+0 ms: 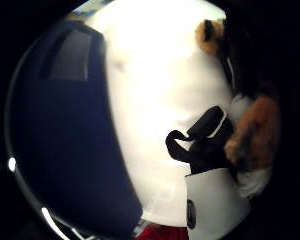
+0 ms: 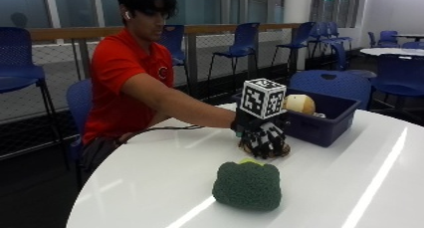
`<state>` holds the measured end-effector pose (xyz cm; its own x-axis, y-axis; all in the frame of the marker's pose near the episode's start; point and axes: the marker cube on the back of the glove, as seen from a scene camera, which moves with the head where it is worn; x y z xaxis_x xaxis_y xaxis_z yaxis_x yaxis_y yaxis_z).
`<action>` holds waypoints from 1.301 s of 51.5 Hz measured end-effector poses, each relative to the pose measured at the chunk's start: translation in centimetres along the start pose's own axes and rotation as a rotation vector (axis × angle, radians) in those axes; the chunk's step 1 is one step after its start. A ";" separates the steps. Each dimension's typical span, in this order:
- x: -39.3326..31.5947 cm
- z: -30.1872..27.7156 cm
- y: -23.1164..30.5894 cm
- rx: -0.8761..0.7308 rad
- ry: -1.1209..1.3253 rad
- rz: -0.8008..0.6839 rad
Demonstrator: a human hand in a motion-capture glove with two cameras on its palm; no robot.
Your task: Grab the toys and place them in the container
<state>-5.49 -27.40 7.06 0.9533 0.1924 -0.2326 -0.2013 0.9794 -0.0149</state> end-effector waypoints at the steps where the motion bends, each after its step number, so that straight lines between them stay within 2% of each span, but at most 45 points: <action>1: 0.0 0.0 -0.1 0.016 -0.001 -0.005; 18: 0.9 -0.5 -1.7 0.141 -0.038 -0.107; 33: 1.9 -1.4 -1.7 0.116 -0.124 -0.107; 51: 1.6 -14.1 0.2 0.283 -0.122 -0.139; 60: -1.7 -20.3 2.1 0.351 -0.140 -0.187; 67: -5.4 -22.7 3.0 0.357 -0.161 -0.224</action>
<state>-16.31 -26.92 -13.82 0.9931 -0.0475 -0.1073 0.0775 0.9521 0.2956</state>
